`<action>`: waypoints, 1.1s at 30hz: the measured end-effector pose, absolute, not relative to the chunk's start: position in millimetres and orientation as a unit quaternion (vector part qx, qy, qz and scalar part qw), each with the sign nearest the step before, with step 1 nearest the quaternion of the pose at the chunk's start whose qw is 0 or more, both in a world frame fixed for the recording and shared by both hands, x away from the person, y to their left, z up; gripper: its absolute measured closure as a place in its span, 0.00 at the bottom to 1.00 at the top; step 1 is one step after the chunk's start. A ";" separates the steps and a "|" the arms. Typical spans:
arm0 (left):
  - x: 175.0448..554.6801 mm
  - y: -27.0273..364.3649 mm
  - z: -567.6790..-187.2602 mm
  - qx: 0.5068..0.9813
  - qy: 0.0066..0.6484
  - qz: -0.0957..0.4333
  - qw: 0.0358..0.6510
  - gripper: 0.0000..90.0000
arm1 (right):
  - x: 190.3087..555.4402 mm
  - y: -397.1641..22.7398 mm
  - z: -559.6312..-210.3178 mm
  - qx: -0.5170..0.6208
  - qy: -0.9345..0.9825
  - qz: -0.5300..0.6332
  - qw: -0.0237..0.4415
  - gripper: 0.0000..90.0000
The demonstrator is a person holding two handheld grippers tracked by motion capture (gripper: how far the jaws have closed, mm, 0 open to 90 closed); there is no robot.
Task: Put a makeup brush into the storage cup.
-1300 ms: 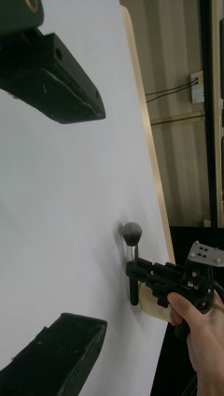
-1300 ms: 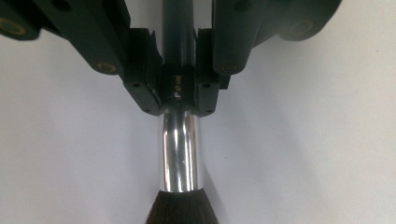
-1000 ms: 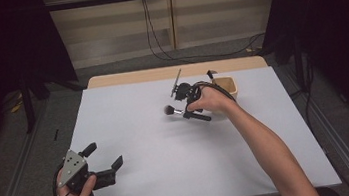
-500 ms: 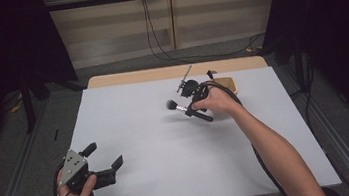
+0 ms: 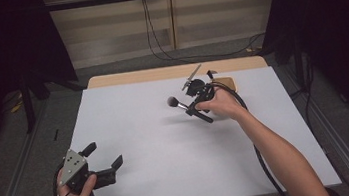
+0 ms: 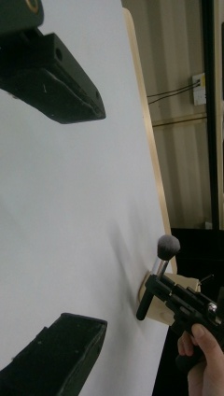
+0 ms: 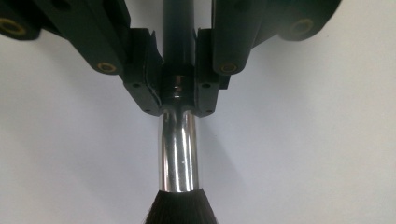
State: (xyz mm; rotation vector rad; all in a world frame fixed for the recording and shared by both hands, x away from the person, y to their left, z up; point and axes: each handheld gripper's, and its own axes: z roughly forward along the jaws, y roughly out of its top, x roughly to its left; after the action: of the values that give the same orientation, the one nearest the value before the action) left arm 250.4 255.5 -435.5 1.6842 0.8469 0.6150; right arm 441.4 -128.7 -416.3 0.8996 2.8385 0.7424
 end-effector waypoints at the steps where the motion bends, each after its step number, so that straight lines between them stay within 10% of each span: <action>1: 250.5 255.4 -435.6 0.710 0.358 0.259 0.548 0.02 | 441.1 -129.3 -416.6 0.293 0.923 0.245 0.037 0.82; 33: 250.6 256.2 -436.2 0.710 0.361 0.258 0.547 0.02 | 416.8 -157.1 -415.3 0.314 0.860 0.397 0.067 0.82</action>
State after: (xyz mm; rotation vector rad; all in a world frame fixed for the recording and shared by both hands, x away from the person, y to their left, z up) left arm 250.6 256.2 -436.2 1.6841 0.8549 0.6112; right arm 416.8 -157.1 -415.3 0.9451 2.5910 1.1973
